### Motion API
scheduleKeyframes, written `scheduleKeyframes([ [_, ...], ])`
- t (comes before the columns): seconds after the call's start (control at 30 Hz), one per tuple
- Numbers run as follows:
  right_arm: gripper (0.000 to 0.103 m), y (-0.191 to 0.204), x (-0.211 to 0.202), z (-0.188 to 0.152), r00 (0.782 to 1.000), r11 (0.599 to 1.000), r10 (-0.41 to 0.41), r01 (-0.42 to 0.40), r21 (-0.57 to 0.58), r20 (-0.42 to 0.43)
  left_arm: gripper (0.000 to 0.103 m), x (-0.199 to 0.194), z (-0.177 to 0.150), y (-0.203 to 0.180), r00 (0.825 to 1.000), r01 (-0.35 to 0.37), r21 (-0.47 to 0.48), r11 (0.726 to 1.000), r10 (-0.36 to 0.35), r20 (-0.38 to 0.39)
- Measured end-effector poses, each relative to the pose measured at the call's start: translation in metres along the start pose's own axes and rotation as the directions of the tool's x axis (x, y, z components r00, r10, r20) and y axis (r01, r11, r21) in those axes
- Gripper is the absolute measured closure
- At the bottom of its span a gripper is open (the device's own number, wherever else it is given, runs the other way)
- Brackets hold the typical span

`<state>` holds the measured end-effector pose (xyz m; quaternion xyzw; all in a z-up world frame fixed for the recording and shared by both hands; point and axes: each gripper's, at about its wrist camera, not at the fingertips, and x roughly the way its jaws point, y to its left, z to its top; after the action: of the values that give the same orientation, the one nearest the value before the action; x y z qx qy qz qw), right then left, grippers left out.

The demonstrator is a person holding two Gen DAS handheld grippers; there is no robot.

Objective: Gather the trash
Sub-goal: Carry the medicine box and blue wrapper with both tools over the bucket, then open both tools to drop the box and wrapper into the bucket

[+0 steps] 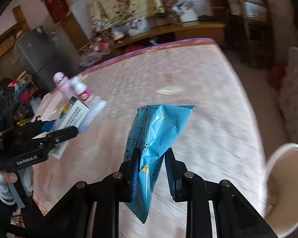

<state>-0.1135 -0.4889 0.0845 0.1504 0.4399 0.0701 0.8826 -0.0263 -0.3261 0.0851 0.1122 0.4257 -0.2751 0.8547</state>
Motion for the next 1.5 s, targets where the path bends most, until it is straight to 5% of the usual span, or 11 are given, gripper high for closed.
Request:
scheduleKeyframes([
  [0.47, 0.079, -0.169, -0.12, -0.082, 0.968, 0.944, -0.249, 0.236, 0.231, 0.029, 0.053, 0.029, 0.02, -0.191, 0.987, 0.16, 0.199, 0.967, -0.151, -0.063],
  [0.83, 0.079, -0.255, -0.148, -0.111, 0.92, 0.855, -0.392, 0.366, 0.366, -0.006, 0.052, 0.085, 0.038, -0.286, 0.957, 0.276, 0.188, 0.943, -0.25, -0.147],
  [0.93, 0.078, -0.268, -0.148, -0.112, 0.914, 0.838, -0.405, 0.373, 0.398, -0.002, 0.051, 0.103, 0.044, -0.298, 0.928, 0.352, 0.132, 0.927, -0.327, -0.181],
  [0.97, 0.068, -0.271, -0.146, -0.112, 0.915, 0.836, -0.403, 0.367, 0.408, 0.003, 0.051, 0.107, 0.045, -0.3, 0.917, 0.375, 0.119, 0.92, -0.349, -0.191],
  [1.0, 0.046, -0.273, -0.146, -0.112, 0.916, 0.836, -0.401, 0.362, 0.413, 0.008, 0.051, 0.11, 0.046, -0.301, 0.911, 0.388, 0.109, 0.915, -0.363, -0.195],
  [1.03, 0.038, -0.275, -0.147, -0.113, 0.915, 0.832, -0.403, 0.36, 0.421, 0.014, 0.05, 0.111, 0.047, -0.302, 0.908, 0.394, 0.102, 0.913, -0.37, -0.196],
  [1.5, 0.035, -0.231, -0.154, -0.116, 0.916, 0.87, -0.396, 0.349, 0.347, 0.072, 0.045, 0.074, 0.042, -0.256, 0.968, 0.244, 0.154, 0.957, -0.233, -0.09],
])
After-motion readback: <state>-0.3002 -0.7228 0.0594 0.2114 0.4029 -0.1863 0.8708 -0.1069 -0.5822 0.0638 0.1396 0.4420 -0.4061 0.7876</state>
